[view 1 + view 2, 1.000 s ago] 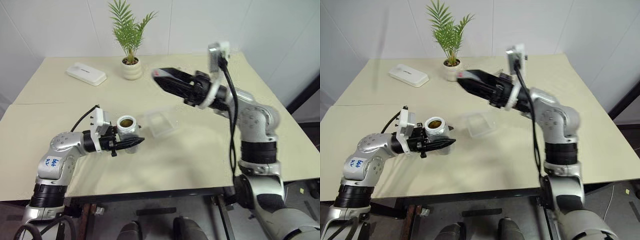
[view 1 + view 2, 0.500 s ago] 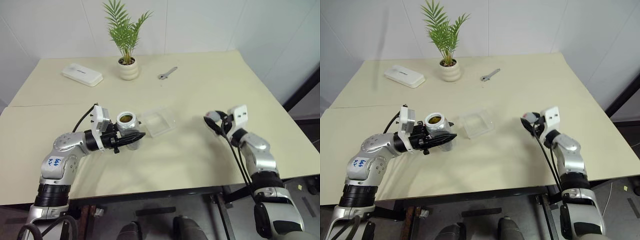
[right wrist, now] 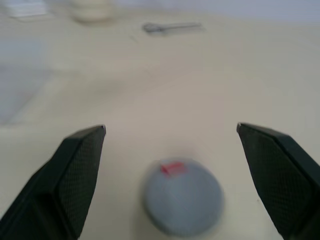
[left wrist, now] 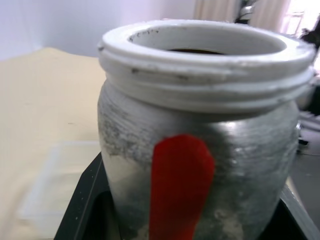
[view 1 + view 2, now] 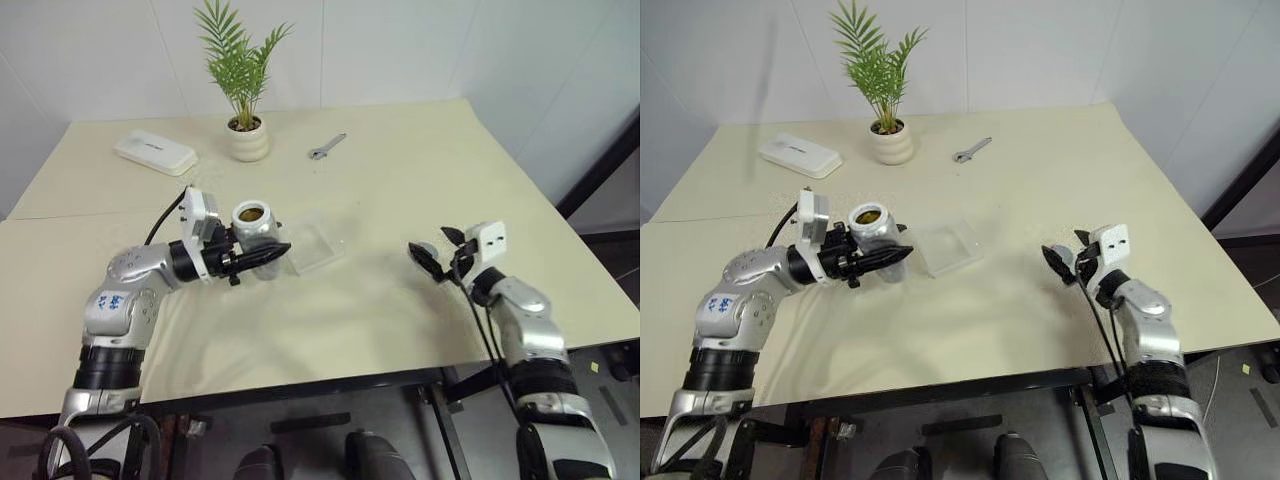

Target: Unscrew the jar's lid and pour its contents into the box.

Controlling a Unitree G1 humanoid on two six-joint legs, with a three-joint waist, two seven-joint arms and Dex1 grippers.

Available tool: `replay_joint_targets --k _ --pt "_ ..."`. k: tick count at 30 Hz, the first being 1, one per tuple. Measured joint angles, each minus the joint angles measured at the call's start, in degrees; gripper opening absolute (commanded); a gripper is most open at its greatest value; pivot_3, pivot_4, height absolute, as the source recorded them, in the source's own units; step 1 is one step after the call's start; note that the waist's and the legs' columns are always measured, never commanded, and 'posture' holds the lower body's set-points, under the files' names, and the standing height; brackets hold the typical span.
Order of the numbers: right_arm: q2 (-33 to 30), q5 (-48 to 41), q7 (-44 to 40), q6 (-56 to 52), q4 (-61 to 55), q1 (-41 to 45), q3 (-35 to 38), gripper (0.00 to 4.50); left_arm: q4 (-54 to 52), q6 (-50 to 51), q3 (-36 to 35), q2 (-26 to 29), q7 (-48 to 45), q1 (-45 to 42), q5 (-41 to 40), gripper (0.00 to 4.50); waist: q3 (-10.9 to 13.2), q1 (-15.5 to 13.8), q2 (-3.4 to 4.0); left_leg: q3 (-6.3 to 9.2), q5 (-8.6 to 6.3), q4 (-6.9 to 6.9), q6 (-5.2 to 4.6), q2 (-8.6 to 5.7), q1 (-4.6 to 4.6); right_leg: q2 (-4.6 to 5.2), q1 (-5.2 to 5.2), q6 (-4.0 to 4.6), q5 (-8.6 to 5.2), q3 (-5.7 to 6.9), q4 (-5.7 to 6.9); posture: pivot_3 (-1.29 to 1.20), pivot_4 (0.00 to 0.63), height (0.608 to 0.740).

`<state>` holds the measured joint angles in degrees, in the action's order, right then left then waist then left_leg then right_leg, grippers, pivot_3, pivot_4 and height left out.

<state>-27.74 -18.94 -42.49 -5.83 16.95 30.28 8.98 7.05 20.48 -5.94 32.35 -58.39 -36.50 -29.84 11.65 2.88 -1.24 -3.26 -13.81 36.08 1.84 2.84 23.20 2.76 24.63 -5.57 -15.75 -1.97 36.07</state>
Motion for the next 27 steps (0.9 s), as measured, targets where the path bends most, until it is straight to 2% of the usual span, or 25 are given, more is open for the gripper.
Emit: replay_joint_targets --k 3,7,12,15,18,20,22,24,27 --pt "-5.7 -5.0 -3.8 -11.0 -15.6 -1.0 -1.4 4.45 6.5 -2.8 0.8 -0.4 0.1 -5.3 3.1 1.96 0.0 -0.2 -0.01 -0.02 -0.02 0.04 0.0 0.01 -0.02 -0.03 -0.02 0.0 0.0 0.0 -0.03 0.0 0.15 0.74" --pt "-9.5 -9.8 -6.5 -21.1 -27.9 -1.3 -3.7 4.45 15.3 -7.6 2.7 -2.2 0.5 -12.3 7.4 1.96 0.0 -0.8 -0.03 -0.03 -0.02 0.05 -0.01 0.02 -0.01 -0.07 -0.02 0.01 0.0 0.0 -0.07 0.0 0.15 0.74" --pt "-10.2 -12.1 -6.9 -26.0 -33.4 -1.1 -4.5 4.45 23.9 -12.3 5.0 -3.4 4.1 -18.3 13.8 1.96 0.0 -1.4 -0.04 -0.07 -0.07 0.06 -0.07 0.01 0.07 -0.07 0.0 0.0 0.01 -0.01 -0.19 0.0 0.15 0.74" --pt "-10.2 -12.0 -6.6 -26.9 -33.7 -1.1 -4.5 4.45 27.8 -18.5 7.3 -3.8 8.8 -20.7 20.1 1.96 0.0 -1.5 -0.05 -0.1 -0.1 0.06 -0.11 0.01 0.1 -0.06 0.01 -0.02 0.01 -0.02 -0.25 0.0 0.15 0.74" --pt "-10.2 -12.0 -5.5 -27.0 -33.7 -1.6 -4.4 4.45 30.6 -30.7 13.2 -3.5 17.8 -22.0 32.2 1.96 0.0 -1.6 -0.05 -0.16 -0.11 0.03 -0.12 0.02 0.1 -0.06 0.01 -0.03 0.02 -0.07 -0.3 0.0 0.15 0.74" --pt "-10.1 -11.9 -4.9 -27.0 -33.7 -1.9 -4.3 4.45 32.4 -38.4 19.5 -1.7 27.9 -22.9 44.4 1.96 0.0 -1.5 -0.08 -0.22 -0.12 0.03 -0.12 0.02 0.09 -0.06 0.05 -0.07 0.04 -0.15 -0.29 0.0 0.15 0.74" --pt "-9.6 -11.9 -3.9 -27.0 -33.7 -1.9 -4.2 4.45 34.3 -44.5 27.1 0.7 42.3 -25.2 59.5 1.96 0.1 -1.4 -0.14 -0.32 -0.12 0.03 -0.11 0.02 0.09 -0.07 0.12 -0.12 0.07 -0.26 -0.25 0.0 0.15 0.74" --pt "-9.0 -11.9 -3.1 -27.1 -33.7 -1.9 -4.2 4.45 35.5 -46.9 33.5 2.3 56.4 -28.0 72.3 1.96 0.1 -1.4 -0.17 -0.37 -0.14 0.06 -0.14 0.01 0.09 -0.06 0.14 -0.16 0.09 -0.29 -0.24 0.0 0.15 0.74" --pt "-7.8 -12.0 -2.3 -27.1 -33.6 -1.8 -4.3 4.45 37.1 -44.2 42.0 3.3 73.8 -31.8 88.4 1.96 0.1 -1.4 -0.18 -0.45 -0.17 0.06 -0.18 0.0 0.09 -0.06 0.14 -0.2 0.11 -0.33 -0.27 0.0 0.15 0.74"
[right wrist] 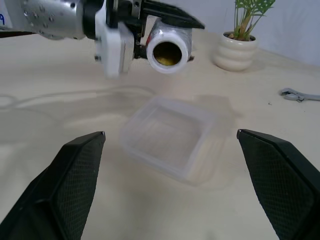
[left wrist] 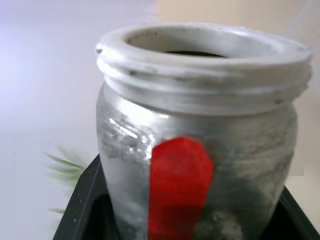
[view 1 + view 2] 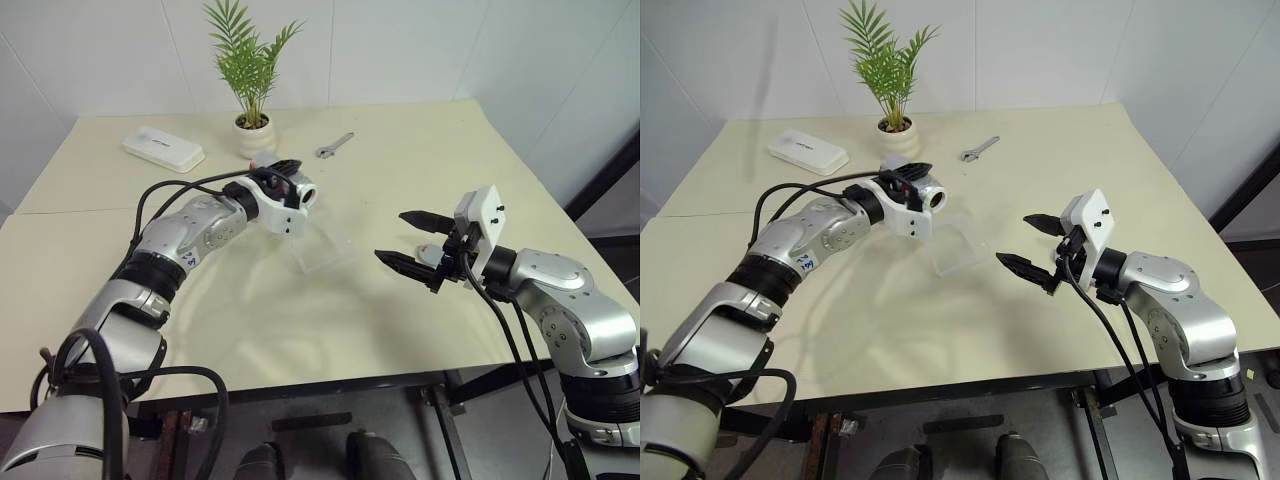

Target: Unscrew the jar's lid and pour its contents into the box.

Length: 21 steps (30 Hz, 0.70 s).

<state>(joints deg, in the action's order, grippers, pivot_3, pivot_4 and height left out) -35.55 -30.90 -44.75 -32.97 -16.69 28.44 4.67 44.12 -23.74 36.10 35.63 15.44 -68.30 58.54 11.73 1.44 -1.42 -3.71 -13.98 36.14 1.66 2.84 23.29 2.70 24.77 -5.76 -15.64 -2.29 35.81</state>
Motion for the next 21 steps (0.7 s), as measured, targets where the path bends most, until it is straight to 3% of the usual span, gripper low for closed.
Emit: replay_joint_targets --k 4,10,21 --pt "1.3 0.0 1.2 -0.7 0.0 0.0 -0.1 4.45 3.3 6.5 8.1 -0.4 16.1 -2.2 14.0 1.96 0.0 0.1 -0.01 -0.05 -0.01 -0.04 -0.01 0.0 0.06 -0.02 0.17 0.0 -0.01 -0.03 0.06 0.0 0.15 0.74" --pt "2.7 -0.1 2.8 -1.4 -0.2 -0.1 -0.1 4.45 6.5 15.9 15.0 -1.3 29.7 -4.8 25.9 1.96 0.0 0.0 -0.01 -0.09 0.02 0.12 0.03 0.0 0.68 -0.02 0.82 0.0 -0.01 -0.05 0.27 0.0 0.15 0.74" --pt "4.7 -1.3 3.8 -2.2 0.0 0.1 0.0 4.45 10.7 12.2 18.1 -0.7 30.5 -9.4 28.1 1.96 0.0 0.1 -0.01 -0.09 0.01 0.27 0.01 0.0 0.75 -0.02 0.84 -0.03 0.01 -0.03 0.32 0.0 0.15 0.74"
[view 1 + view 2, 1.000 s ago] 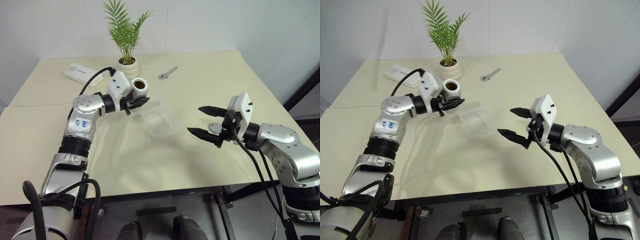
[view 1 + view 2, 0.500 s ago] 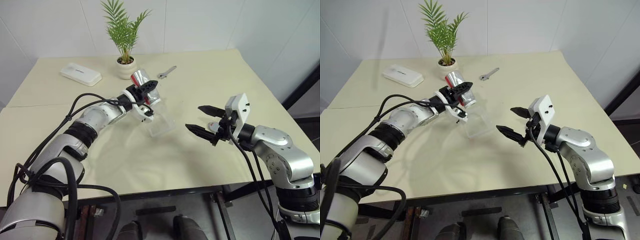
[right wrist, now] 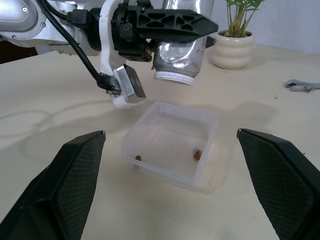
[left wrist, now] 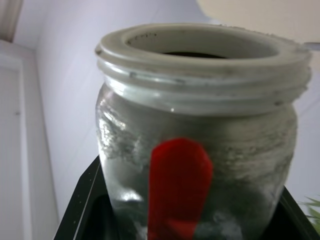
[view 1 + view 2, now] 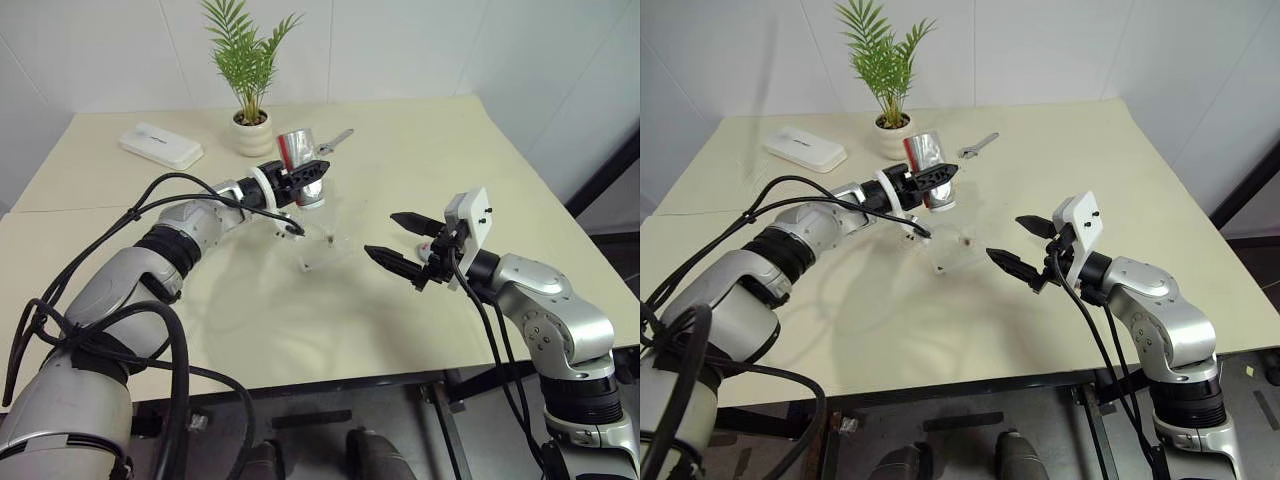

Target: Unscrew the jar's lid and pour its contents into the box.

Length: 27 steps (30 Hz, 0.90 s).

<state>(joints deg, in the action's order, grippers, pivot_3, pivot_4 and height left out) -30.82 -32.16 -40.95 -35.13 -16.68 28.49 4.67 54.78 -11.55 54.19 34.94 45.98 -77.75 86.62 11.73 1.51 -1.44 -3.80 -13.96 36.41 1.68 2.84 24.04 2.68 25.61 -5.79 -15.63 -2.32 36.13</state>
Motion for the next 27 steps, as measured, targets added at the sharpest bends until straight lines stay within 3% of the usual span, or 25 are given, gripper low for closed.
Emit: replay_joint_targets --k 3,6,9,12,16,18,21,27 --pt "0.1 0.0 -0.1 0.1 0.3 0.4 0.0 4.45 -0.8 -2.5 -0.5 2.0 -1.4 0.6 -1.9 1.96 0.0 0.0 0.0 0.0 0.0 0.07 0.0 0.0 0.01 0.01 0.0 0.0 0.0 0.0 0.04 0.0 0.15 0.74" --pt "0.1 0.0 -0.4 0.1 0.9 0.5 -0.1 4.45 -1.5 -7.0 -5.0 3.2 -6.2 2.5 -8.7 1.96 0.0 -0.2 0.0 0.0 0.0 0.17 0.0 0.0 0.02 0.01 0.0 0.0 0.0 0.0 0.13 0.0 0.15 0.74" --pt "0.1 0.0 -0.7 0.1 1.1 0.5 -0.1 4.45 -3.3 -11.4 -12.4 4.8 -14.1 5.2 -19.3 1.96 0.0 -0.1 0.0 0.0 -0.01 0.42 -0.02 0.01 0.04 0.01 0.0 0.0 0.0 -0.02 0.32 0.0 0.15 0.74" --pt "0.0 0.2 -1.7 0.5 1.3 0.5 -0.5 4.45 -5.9 -13.2 -24.5 4.5 -27.9 10.7 -37.0 1.96 0.0 0.1 0.01 -0.07 -0.04 0.68 -0.05 0.04 0.0 0.01 -0.03 0.01 0.0 -0.07 0.5 0.0 0.15 0.74" --pt "-1.6 2.1 -5.2 3.6 2.8 0.6 -2.5 4.45 -14.0 -0.3 -43.2 -1.4 -53.9 23.1 -67.6 1.96 0.0 0.1 0.01 -0.1 -0.01 0.9 -0.06 0.04 -0.14 0.0 -0.12 0.01 0.0 -0.14 0.85 0.0 0.15 0.74" --pt "-2.2 3.3 -7.9 6.4 4.5 0.7 -3.0 4.45 -19.8 7.7 -48.2 -3.4 -61.7 29.2 -77.5 1.96 0.0 0.2 0.01 -0.08 0.01 0.95 -0.05 0.04 -0.15 -0.02 -0.11 0.03 0.03 -0.15 0.95 0.0 0.15 0.74" --pt "-2.2 3.8 -12.5 11.0 6.5 1.4 -3.4 4.45 -26.3 19.0 -54.4 -5.4 -65.6 33.7 -86.5 1.96 0.1 0.2 -0.11 0.03 0.08 0.99 -0.01 0.04 -0.16 -0.06 -0.11 0.06 0.1 -0.14 1.06 0.0 0.15 0.74" --pt "-2.3 4.1 -19.4 17.9 9.9 3.1 -3.6 4.45 -29.6 34.9 -72.0 -5.5 -61.8 34.3 -99.4 1.96 0.0 0.4 -0.2 -0.01 0.14 0.89 0.03 0.04 -0.91 -0.06 -0.72 0.1 0.16 -0.19 1.15 0.0 0.15 0.74"
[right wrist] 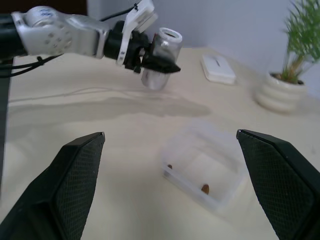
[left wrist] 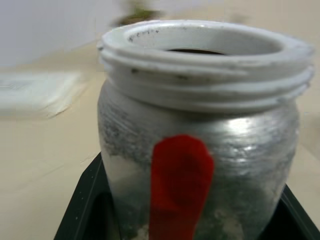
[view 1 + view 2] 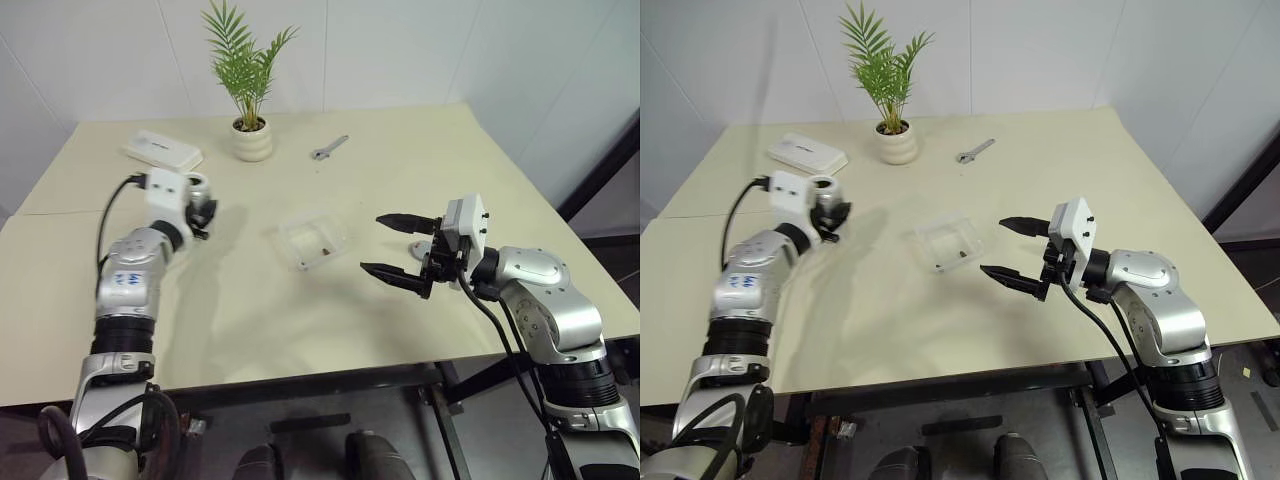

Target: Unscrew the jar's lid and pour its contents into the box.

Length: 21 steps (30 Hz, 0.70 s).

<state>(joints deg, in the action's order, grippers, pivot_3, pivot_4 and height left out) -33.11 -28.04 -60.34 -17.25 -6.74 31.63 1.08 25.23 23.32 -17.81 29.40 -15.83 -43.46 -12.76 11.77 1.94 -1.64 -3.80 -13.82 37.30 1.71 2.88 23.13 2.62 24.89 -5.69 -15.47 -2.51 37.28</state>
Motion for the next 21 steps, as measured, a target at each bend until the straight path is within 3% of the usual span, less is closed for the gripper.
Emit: replay_joint_targets --k 2,7,14,18,19,21 --pt "0.1 -0.5 -1.2 0.3 0.5 0.6 0.0 4.45 0.6 1.1 -3.4 0.9 0.4 1.2 -2.0 1.96 0.0 0.0 0.0 0.01 0.01 0.01 0.0 0.0 -0.08 0.01 -0.12 0.02 0.01 0.01 -0.03 0.0 0.15 0.74" --pt "0.1 -1.6 -2.6 -0.4 1.6 1.3 0.1 4.45 6.0 -8.5 -9.3 4.5 -1.0 7.1 -3.1 1.96 -0.1 0.3 -0.15 0.01 0.01 -0.11 0.01 0.09 -0.07 0.0 -0.13 0.12 0.08 0.09 -0.25 0.0 0.15 0.74" --pt "0.7 -1.9 -3.0 -1.1 2.8 1.8 -0.5 4.45 14.2 -21.5 -11.4 6.5 -4.3 8.7 -3.6 1.96 -0.1 -0.5 -0.26 0.01 -0.04 -0.18 0.0 0.1 0.02 0.05 -0.16 0.13 0.09 0.17 -0.49 0.0 0.15 0.74" --pt "0.7 -2.4 -3.4 -1.6 2.8 1.8 -0.5 4.45 16.1 -23.9 -11.6 6.4 -5.6 9.5 -4.5 1.96 -0.2 -0.4 -0.31 0.0 -0.07 -0.21 0.0 0.13 0.03 0.04 -0.16 0.13 0.09 0.19 -0.56 0.0 0.15 0.74" --pt "0.7 -2.5 -3.5 -1.7 2.8 1.8 -0.5 4.5 16.1 -24.1 -11.6 6.3 -5.9 10.0 -4.8 2.69 -0.2 -0.3 -0.31 0.0 -0.08 -0.22 0.0 0.15 0.03 0.04 -0.16 0.14 0.09 0.2 -0.56 0.0 0.15 0.74" --pt "0.7 -2.7 -3.6 -1.7 2.8 1.8 -0.5 4.5 16.1 -24.1 -11.6 5.6 -6.5 10.9 -5.4 3.27 -0.2 -0.2 -0.31 -0.03 -0.09 -0.22 0.02 0.21 0.02 0.02 -0.14 0.18 0.11 0.22 -0.56 0.0 0.15 0.74"
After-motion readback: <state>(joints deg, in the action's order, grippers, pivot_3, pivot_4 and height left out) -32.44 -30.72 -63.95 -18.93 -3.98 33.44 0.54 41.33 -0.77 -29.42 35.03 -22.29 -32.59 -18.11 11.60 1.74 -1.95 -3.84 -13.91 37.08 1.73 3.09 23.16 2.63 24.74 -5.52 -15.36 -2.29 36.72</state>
